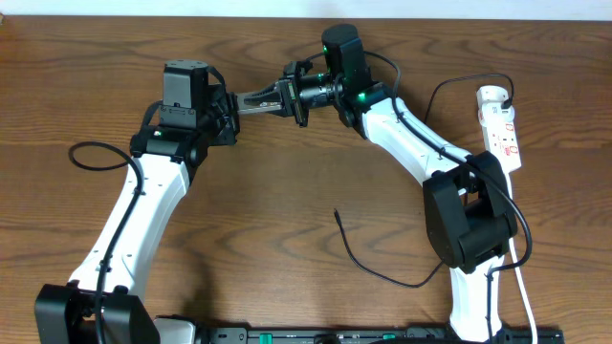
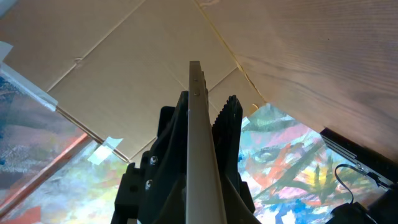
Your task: Plug charger to phone and switch on socket
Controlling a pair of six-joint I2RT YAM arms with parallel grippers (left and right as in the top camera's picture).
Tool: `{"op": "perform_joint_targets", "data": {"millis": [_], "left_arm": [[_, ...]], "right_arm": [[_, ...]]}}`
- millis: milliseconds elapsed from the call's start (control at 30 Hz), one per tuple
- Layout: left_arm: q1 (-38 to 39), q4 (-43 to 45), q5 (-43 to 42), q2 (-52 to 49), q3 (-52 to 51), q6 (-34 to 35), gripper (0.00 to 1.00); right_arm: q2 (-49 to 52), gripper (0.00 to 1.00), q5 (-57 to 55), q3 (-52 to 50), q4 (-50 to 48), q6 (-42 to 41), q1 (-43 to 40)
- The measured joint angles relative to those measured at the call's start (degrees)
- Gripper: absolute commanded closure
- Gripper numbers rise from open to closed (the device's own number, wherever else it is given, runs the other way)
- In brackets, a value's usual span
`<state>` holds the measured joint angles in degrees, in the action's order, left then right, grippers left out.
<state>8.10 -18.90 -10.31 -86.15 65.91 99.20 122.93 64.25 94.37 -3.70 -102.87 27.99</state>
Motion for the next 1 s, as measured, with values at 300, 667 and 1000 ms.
{"op": "perform_joint_targets", "data": {"millis": [300, 667, 1000], "left_arm": [[0.0, 0.0, 0.0, 0.0, 0.0, -0.1, 0.93], [0.0, 0.0, 0.0, 0.0, 0.0, -0.2, 0.93], [0.0, -0.2, 0.0, 0.0, 0.0, -1.0, 0.93]], "right_arm": [[0.0, 0.99, 0.0, 0.0, 0.0, -0.1, 0.0], [0.0, 0.99, 0.0, 0.0, 0.0, -0.2, 0.0], [0.0, 0.89, 0.0, 0.0, -0.1, 1.0, 0.2]]}}
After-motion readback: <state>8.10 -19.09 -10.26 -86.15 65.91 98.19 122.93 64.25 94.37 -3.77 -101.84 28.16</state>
